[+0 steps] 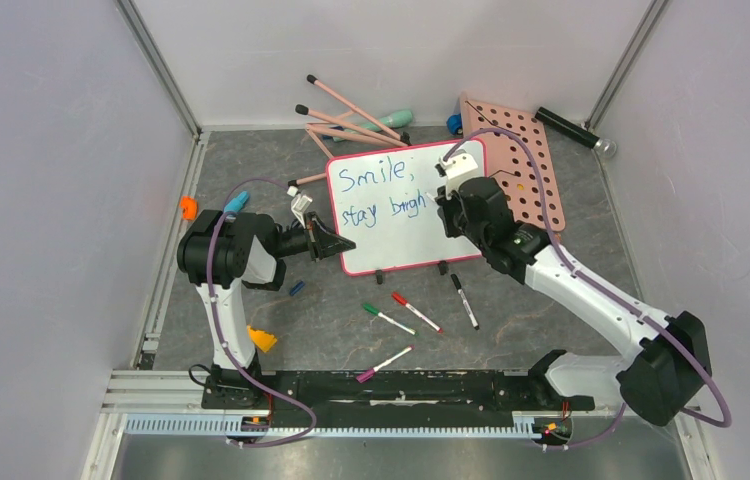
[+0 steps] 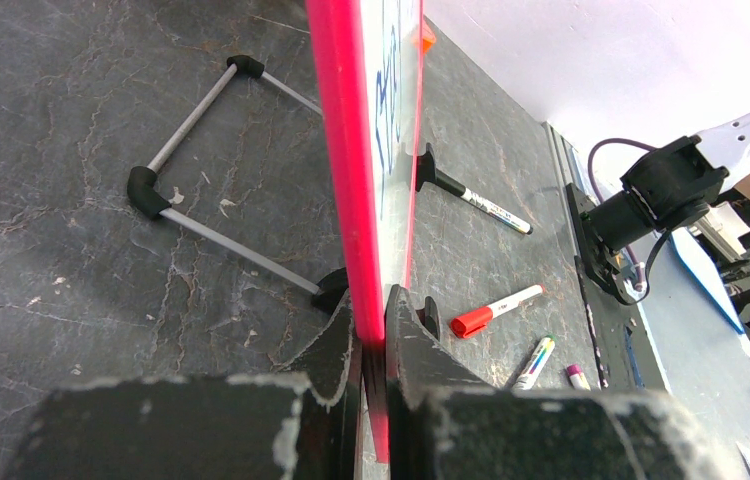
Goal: Write a sentence on the whiteboard
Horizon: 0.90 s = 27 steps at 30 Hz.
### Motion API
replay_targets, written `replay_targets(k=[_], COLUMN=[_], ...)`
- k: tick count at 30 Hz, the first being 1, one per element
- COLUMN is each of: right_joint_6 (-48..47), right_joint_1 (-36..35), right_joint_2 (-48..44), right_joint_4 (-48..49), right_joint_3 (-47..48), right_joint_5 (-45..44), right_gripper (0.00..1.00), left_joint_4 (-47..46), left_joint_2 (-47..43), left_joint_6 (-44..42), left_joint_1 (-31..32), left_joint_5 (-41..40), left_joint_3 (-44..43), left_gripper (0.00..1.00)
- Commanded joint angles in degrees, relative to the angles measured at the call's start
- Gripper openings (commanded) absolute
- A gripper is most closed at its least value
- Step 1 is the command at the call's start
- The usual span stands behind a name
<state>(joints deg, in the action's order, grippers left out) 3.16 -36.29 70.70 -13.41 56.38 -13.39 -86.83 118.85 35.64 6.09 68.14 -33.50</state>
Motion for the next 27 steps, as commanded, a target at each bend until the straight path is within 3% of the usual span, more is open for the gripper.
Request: replay_targets(k=[1,19,27], right_joint_6=[-0.9,-0.5,-0.7], right_joint_1=[0.3,1.4,1.8], right_joint_2=[1.8,3.5,2.0], right_joint_4=[0.7,0.4,0.5], right_joint_3=[3.0,1.6,1.5], right_joint_5=[-0.7,-6.0,-3.5], right_gripper=[0.0,0.0,0.0], left_joint_4=[-2.4,-2.4,-2.4], left_joint_2=[3.2,3.3,3.3], left_joint_6=[-14.4,-14.3,-14.3], left_joint_1=[-0.6,-0.6,-0.6], left_joint_5=[-3.0,-3.1,-3.1], left_joint_3=[0.1,0.1,0.1], left_gripper=[0.02,0.02,0.02])
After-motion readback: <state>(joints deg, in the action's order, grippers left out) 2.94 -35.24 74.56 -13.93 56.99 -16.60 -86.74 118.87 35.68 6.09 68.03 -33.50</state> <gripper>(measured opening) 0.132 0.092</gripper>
